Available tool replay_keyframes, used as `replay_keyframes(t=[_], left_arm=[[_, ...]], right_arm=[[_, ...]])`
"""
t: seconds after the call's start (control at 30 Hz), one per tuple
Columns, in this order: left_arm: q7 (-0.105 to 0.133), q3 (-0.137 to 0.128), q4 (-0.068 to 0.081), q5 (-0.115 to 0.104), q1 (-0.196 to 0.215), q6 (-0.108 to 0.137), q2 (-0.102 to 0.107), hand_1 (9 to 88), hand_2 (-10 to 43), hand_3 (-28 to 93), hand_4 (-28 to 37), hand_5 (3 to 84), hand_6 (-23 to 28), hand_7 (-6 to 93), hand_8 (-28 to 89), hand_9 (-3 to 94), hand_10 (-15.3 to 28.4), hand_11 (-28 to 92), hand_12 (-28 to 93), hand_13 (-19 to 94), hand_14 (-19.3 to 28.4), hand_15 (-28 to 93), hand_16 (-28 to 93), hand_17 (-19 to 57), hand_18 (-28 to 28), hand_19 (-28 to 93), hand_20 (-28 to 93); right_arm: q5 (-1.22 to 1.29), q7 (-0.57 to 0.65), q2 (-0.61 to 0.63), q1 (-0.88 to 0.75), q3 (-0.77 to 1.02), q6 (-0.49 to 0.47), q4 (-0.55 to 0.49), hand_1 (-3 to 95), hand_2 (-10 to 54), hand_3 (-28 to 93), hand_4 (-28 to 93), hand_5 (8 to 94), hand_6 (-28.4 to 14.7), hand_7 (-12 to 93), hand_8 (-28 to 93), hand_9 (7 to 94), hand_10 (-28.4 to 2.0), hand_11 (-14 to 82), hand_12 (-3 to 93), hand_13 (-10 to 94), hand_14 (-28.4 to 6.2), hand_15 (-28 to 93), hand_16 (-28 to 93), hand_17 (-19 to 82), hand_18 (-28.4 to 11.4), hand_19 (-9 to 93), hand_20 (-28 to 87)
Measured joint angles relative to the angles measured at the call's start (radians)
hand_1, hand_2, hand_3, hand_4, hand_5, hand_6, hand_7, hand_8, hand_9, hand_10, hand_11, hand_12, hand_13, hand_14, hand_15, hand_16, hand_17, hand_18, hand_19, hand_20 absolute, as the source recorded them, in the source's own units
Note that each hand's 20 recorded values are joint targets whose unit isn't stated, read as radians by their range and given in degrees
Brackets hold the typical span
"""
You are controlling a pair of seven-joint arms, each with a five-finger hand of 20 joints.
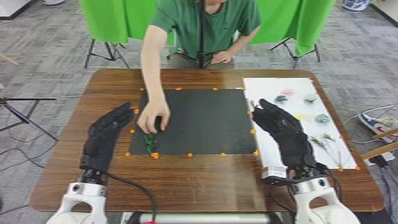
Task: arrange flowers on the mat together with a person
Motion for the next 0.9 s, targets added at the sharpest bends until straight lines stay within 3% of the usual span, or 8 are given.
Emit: replay_keyframes(t=[0.33,0.5,0.9], left_arm=[[-0.006,-0.009,-0.003,-0.001,0.010,0.000,0.000,26.1,-9.5,64,-17.4,43.6,2.9,10.9,-5,41.5,11.8,11,15,31,15.4,8,5,2.6,12.1,4,18],[-0.007,-0.010,-0.003,-0.001,0.008,0.001,0.000,26.0,-9.5,64,-17.3,43.6,2.9,10.9,-5,41.5,11.7,11,15,31,15.4,8,5,2.6,12.1,4,18],[-0.009,-0.018,-0.003,0.000,0.005,0.002,-0.002,26.0,-9.5,64,-17.4,43.7,2.9,11.0,-5,41.5,11.7,11,15,30,15.4,8,5,2.5,12.1,4,18]], right_arm=[[-0.008,-0.004,-0.003,0.001,-0.003,0.011,0.001,14.8,-9.3,77,-22,40.2,-2.1,11,-9,42.2,-14.8,4.6,13.3,33,-12.9,10,16,17,-13.9,7,26],[-0.015,-0.009,-0.002,0.001,-0.007,0.018,0.002,13.5,-9.5,74,-28,39.8,-2.2,12,-9,42.1,-14.6,4.7,13.7,33,-12.7,10,17,17,-13.8,7,27],[-0.028,-0.025,0.002,0.009,-0.014,0.031,0.009,16.3,-9.5,75,-28,39.8,-2.2,13,-9,42.9,-14.3,5.0,14.2,34,-12.4,11,17,17,-13.9,8,27]])
